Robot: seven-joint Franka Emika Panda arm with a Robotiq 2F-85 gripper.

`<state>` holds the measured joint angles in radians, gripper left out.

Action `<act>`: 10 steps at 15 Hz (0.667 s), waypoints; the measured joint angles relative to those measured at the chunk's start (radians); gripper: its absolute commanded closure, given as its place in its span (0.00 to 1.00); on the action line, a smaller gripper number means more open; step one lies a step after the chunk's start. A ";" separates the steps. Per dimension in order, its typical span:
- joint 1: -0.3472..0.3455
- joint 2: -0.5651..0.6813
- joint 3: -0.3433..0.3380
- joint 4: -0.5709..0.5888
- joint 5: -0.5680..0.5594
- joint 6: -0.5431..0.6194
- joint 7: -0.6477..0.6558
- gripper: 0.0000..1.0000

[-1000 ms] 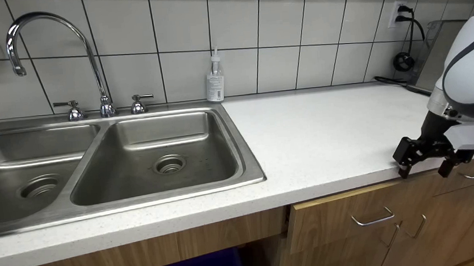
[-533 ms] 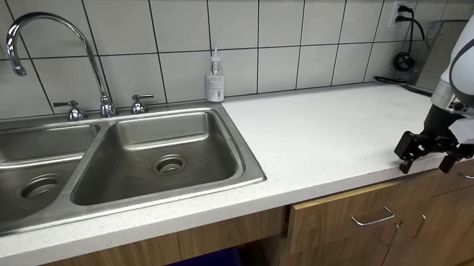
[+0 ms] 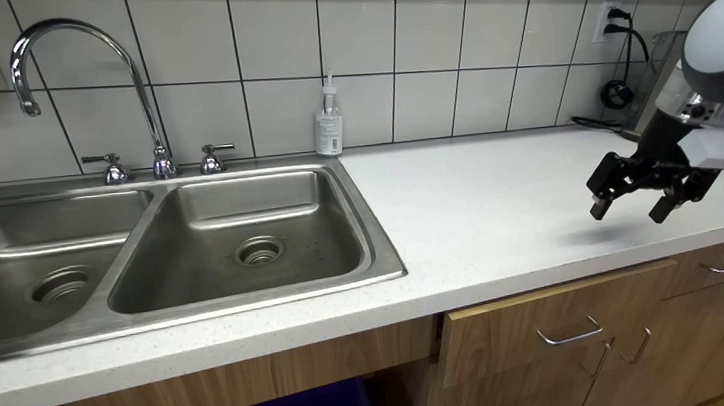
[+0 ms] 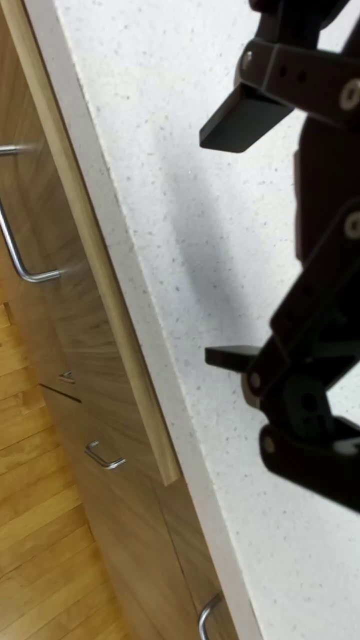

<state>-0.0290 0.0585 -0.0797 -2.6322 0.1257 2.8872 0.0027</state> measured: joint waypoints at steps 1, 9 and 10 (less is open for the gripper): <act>0.000 -0.019 0.003 0.002 0.014 -0.011 -0.012 0.00; 0.000 -0.092 0.004 0.030 0.038 -0.083 -0.035 0.00; 0.000 -0.093 0.004 0.030 0.038 -0.084 -0.035 0.00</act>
